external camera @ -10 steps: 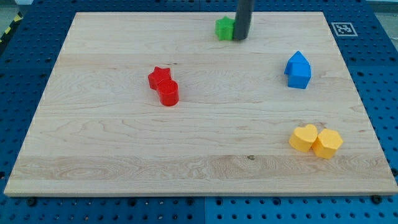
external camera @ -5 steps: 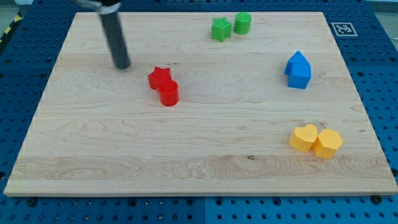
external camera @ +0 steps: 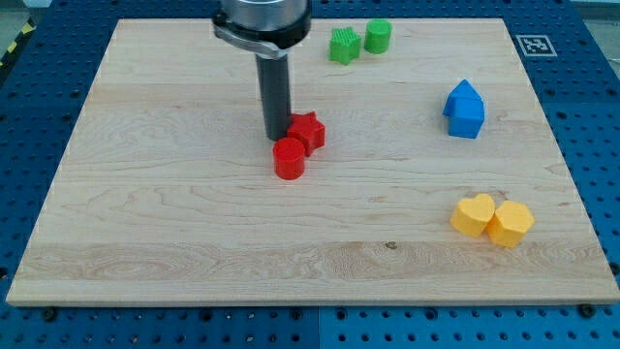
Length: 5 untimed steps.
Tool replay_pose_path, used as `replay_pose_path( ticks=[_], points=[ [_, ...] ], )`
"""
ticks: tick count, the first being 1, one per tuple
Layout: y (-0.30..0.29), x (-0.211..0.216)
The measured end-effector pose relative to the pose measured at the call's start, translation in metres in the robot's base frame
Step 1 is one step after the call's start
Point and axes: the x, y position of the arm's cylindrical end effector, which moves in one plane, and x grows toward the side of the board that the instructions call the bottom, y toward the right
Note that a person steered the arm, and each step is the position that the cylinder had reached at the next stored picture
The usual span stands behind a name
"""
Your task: Slide the red star slightly right
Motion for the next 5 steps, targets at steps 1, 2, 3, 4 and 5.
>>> replay_pose_path(
  ticks=[1,2,3,4,5],
  points=[
    [0.0,0.022],
    [0.002,0.041],
    [0.01,0.035],
    [0.014,0.014],
    [0.031,0.001]
  ],
)
